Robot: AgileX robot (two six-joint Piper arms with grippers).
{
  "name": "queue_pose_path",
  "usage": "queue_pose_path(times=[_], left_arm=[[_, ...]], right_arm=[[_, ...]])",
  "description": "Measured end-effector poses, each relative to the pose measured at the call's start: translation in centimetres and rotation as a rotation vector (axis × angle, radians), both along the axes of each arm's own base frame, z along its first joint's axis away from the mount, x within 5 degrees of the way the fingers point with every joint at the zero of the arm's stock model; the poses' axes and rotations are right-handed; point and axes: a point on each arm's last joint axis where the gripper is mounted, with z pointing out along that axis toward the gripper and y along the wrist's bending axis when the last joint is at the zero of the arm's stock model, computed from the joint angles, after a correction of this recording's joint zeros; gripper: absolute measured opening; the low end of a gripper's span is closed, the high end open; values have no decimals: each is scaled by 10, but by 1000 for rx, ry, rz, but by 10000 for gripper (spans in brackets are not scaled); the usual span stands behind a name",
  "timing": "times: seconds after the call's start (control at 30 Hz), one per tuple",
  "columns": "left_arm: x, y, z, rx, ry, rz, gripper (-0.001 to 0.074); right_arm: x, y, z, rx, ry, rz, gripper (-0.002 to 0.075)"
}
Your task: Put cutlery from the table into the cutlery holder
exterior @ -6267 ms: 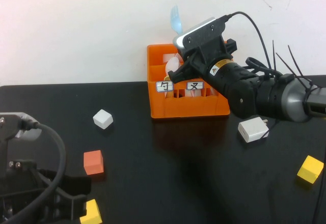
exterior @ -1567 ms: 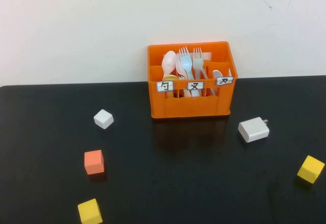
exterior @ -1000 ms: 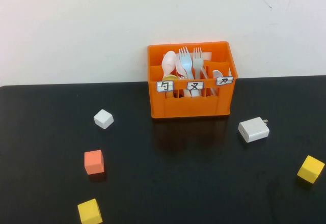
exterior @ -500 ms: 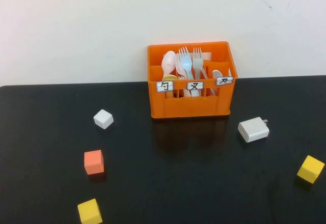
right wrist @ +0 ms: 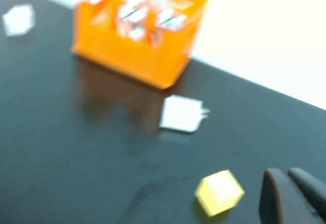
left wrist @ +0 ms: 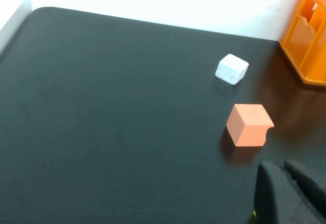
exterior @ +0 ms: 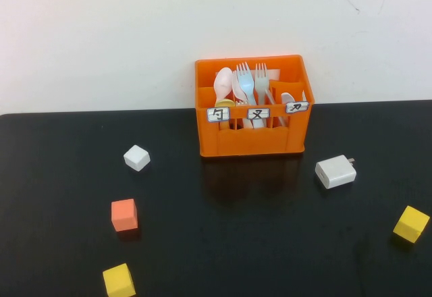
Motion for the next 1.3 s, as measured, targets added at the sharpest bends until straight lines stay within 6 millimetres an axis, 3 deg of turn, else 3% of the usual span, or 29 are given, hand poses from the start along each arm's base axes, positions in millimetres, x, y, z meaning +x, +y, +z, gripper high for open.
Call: queue_pose_path(times=[0.23, 0.67, 1.3], left_arm=[[0, 0, 0, 2, 0, 0, -1], [0, 0, 0, 2, 1, 0, -1], [0, 0, 0, 1, 0, -1, -1]], right_arm=[[2, -8, -27, 55, 23, -173, -2], [-8, -13, -91, 70, 85, -251, -2], [-6, -13, -89, 52, 3, -239, -2]])
